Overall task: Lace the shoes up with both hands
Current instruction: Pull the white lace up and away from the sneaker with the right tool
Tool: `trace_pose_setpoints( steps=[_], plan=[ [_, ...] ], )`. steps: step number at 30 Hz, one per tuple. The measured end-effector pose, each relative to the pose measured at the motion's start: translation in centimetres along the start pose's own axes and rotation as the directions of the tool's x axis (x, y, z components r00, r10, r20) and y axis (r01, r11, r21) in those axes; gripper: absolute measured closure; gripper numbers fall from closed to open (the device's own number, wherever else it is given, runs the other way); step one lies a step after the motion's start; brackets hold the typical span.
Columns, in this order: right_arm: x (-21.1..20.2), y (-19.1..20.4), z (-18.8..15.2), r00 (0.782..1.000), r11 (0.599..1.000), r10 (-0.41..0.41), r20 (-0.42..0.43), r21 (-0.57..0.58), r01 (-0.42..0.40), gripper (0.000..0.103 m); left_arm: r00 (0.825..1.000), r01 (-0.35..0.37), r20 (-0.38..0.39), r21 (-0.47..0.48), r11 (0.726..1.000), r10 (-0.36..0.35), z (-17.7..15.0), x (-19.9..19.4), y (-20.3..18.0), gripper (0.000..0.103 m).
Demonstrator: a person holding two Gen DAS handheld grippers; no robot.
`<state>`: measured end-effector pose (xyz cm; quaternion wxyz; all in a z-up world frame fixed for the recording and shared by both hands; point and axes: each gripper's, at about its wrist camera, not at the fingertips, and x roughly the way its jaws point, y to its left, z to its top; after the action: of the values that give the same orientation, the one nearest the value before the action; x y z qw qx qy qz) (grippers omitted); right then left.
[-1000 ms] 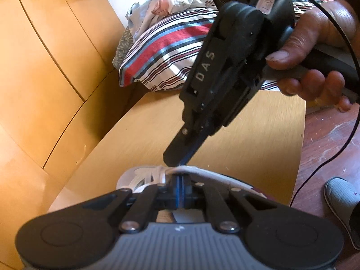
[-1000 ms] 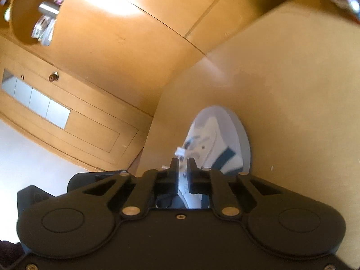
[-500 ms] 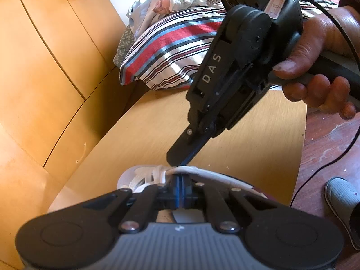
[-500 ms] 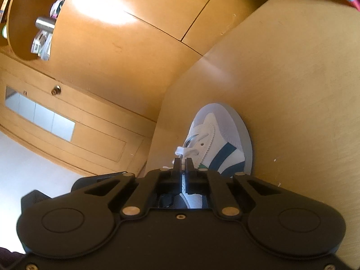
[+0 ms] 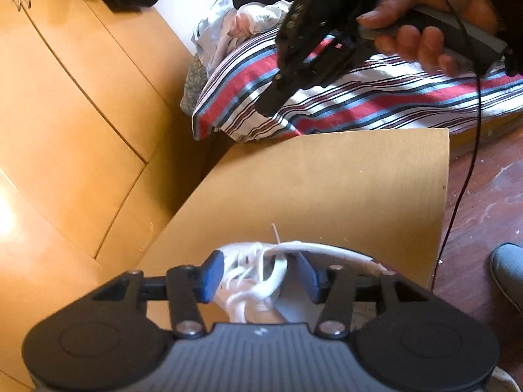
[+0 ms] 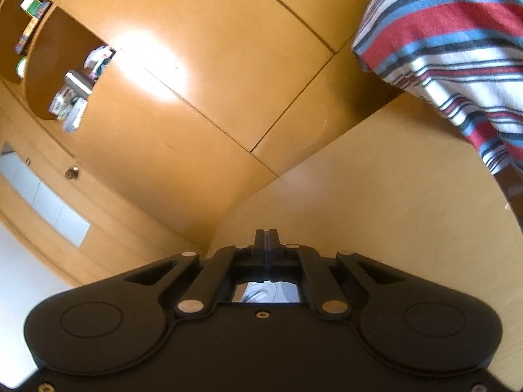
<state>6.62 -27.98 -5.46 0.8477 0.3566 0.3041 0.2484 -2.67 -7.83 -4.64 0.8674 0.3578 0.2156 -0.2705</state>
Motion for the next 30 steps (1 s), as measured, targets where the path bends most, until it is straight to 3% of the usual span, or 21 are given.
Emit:
trace_pose_setpoints(
  steps=[2,3,6,12,14,15,16,18,21,25,30],
  plan=[
    [2.0,0.7,-1.6,0.997,1.0,-0.006,-0.079,-0.028,0.004,0.077,1.0,0.004,-0.005,-0.007,1.0,-0.004,0.0,0.0,0.2,0.051],
    [2.8,1.0,-2.3,0.995,0.999,-0.003,-0.103,-0.036,-0.001,0.074,1.0,0.004,-0.006,-0.006,1.0,-0.004,0.1,0.0,0.2,0.051],
    [4.5,1.8,-3.6,0.989,0.998,-0.006,-0.148,-0.061,-0.003,0.072,1.0,0.012,-0.012,-0.016,1.0,-0.012,0.2,-0.1,0.5,0.051],
    [6.2,1.9,-3.6,0.981,0.996,-0.016,-0.193,-0.084,0.0,0.072,0.997,0.058,-0.043,-0.168,0.984,-0.066,-0.3,0.3,2.6,0.05],
    [6.2,1.6,-3.5,0.981,0.996,-0.033,-0.192,-0.093,0.015,0.076,0.997,0.056,-0.045,-0.173,0.983,-0.064,-0.4,0.4,2.7,0.05],
    [6.3,1.5,-3.4,0.98,0.996,-0.034,-0.195,-0.093,0.016,0.08,0.997,0.056,-0.044,-0.171,0.984,-0.064,-0.4,0.5,2.7,0.05],
    [6.3,1.2,-3.4,0.979,0.996,-0.032,-0.2,-0.094,0.013,0.094,0.997,0.058,-0.045,-0.172,0.983,-0.067,-0.3,0.5,2.6,0.05],
    [6.3,1.2,-3.3,0.977,0.994,-0.03,-0.213,-0.108,0.007,0.099,0.996,0.065,-0.052,-0.168,0.984,-0.075,-0.3,0.6,2.4,0.05],
    [5.3,1.2,-3.0,0.985,0.991,-0.038,-0.167,-0.129,0.017,0.1,0.995,0.06,-0.065,-0.166,0.984,-0.072,-0.6,0.3,2.0,0.049],
    [3.8,1.7,-1.8,0.995,0.989,-0.039,-0.096,-0.143,0.025,0.1,0.996,0.023,-0.077,-0.161,0.987,-0.036,-0.7,0.1,2.0,0.039],
    [-0.6,1.0,1.9,0.994,0.99,-0.061,0.093,-0.12,0.072,0.1,0.995,0.017,-0.096,-0.182,0.983,-0.035,-1.2,-0.2,2.3,0.038]
  ],
)
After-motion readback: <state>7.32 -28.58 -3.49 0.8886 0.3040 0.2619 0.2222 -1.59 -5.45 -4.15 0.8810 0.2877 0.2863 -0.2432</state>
